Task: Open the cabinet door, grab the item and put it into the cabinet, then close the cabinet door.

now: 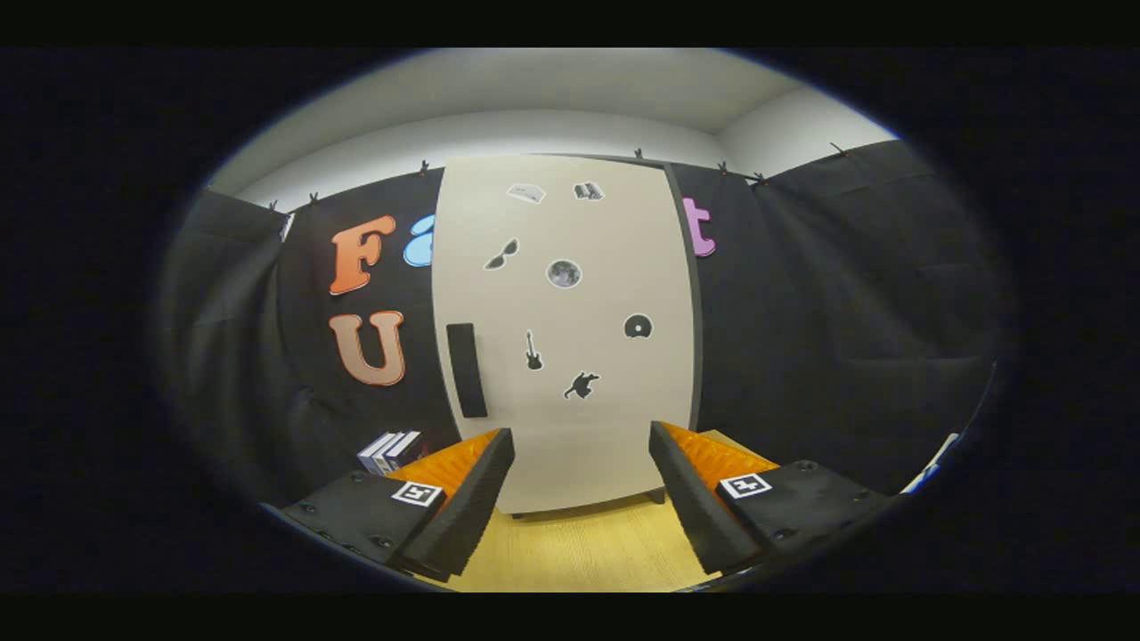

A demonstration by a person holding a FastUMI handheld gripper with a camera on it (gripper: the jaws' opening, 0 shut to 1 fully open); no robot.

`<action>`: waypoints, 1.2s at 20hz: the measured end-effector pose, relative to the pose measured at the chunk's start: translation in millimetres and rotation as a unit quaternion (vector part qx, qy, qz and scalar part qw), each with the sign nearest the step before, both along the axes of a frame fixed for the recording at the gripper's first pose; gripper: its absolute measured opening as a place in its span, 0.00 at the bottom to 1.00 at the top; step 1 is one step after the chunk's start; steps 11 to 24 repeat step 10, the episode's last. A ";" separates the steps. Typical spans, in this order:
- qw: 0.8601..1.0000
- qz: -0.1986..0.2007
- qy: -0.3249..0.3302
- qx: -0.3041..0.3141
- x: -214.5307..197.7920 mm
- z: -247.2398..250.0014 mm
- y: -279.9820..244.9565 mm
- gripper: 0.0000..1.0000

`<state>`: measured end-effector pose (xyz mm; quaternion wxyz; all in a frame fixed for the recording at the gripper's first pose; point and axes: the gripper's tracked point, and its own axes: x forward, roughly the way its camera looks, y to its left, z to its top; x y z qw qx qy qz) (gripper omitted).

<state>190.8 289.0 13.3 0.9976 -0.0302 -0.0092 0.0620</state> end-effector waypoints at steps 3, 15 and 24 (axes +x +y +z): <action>1.000 -0.014 -0.020 -0.008 -18.7 13.0 -8.8 0.98; 1.000 -0.008 -0.029 0.003 -32.1 14.2 -8.7 0.98; 1.000 -0.008 -0.029 0.003 -32.1 14.2 -8.7 0.98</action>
